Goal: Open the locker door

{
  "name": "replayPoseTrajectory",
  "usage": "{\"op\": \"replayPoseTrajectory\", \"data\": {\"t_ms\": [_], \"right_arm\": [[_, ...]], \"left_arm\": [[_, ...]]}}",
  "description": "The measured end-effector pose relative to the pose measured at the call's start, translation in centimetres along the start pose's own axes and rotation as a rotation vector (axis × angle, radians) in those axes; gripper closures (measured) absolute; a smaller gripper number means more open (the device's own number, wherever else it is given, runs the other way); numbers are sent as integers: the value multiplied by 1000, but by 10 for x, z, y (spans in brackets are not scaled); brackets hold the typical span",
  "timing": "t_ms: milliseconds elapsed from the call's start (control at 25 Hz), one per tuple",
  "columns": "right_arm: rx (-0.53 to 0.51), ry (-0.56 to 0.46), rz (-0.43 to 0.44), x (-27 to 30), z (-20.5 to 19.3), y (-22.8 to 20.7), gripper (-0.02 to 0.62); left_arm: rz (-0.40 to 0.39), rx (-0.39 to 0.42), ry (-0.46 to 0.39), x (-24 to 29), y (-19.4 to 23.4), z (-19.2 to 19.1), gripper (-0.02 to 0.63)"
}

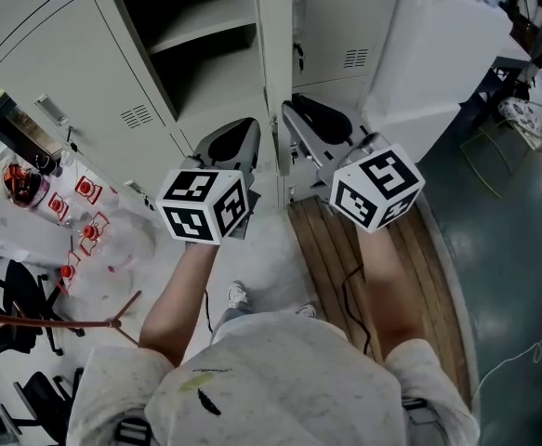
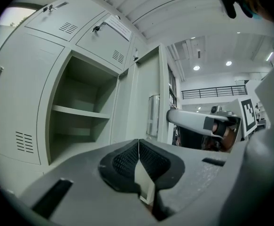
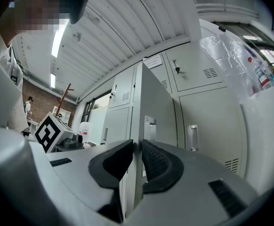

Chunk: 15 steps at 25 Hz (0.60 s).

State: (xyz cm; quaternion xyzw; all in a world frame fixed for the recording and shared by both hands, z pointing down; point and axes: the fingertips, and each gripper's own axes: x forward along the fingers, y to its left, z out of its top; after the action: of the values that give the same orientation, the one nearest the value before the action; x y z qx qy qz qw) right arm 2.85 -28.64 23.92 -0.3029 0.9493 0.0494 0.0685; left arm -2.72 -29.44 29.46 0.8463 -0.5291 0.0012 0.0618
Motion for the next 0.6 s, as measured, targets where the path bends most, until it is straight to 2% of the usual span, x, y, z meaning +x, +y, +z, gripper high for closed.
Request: {"op": "replayPoseTrajectory", "data": {"t_ms": [600], "right_arm": [[59,-13,-129,-32,2,-43,546]], "left_arm": [[-39,7,7,14,-18,-3,597]]}}
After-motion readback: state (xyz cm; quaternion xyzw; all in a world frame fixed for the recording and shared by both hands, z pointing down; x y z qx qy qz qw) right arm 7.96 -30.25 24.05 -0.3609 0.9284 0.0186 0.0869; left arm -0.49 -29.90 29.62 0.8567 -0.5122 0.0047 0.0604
